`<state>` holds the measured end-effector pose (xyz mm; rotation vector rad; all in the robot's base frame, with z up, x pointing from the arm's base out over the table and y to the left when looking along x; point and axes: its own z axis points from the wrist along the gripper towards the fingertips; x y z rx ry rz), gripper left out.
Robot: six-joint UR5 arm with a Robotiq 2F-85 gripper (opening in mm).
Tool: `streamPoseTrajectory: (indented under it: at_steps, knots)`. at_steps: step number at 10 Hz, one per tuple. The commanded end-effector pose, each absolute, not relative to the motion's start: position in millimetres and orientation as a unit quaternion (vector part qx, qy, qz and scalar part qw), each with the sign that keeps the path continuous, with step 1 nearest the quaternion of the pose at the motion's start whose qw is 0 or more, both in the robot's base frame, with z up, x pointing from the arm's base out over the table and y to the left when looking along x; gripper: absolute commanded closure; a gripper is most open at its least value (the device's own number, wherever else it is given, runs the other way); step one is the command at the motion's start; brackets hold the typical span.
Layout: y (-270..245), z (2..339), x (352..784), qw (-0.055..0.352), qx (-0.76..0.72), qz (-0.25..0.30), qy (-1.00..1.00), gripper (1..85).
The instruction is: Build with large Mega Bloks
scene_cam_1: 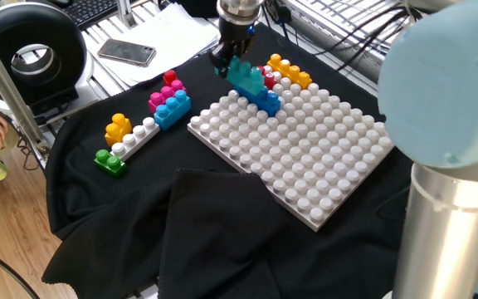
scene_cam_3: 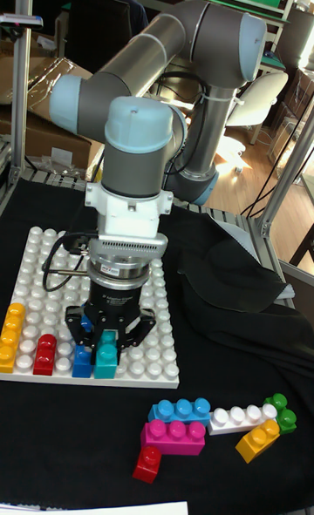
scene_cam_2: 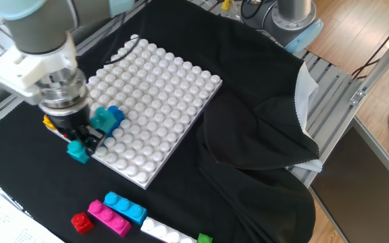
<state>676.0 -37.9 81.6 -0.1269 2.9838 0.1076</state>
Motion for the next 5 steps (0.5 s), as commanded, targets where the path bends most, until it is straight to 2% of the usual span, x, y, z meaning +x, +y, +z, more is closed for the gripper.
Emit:
streamPoseTrajectory:
  at_steps: [1, 5]
  knots:
    - [-11.9, 73.1, 665.6, 0.085, 0.004, 0.057, 0.995, 85.0]
    - [-3.0, 58.8, 662.0, 0.082, -0.020, 0.051, 0.995, 85.0]
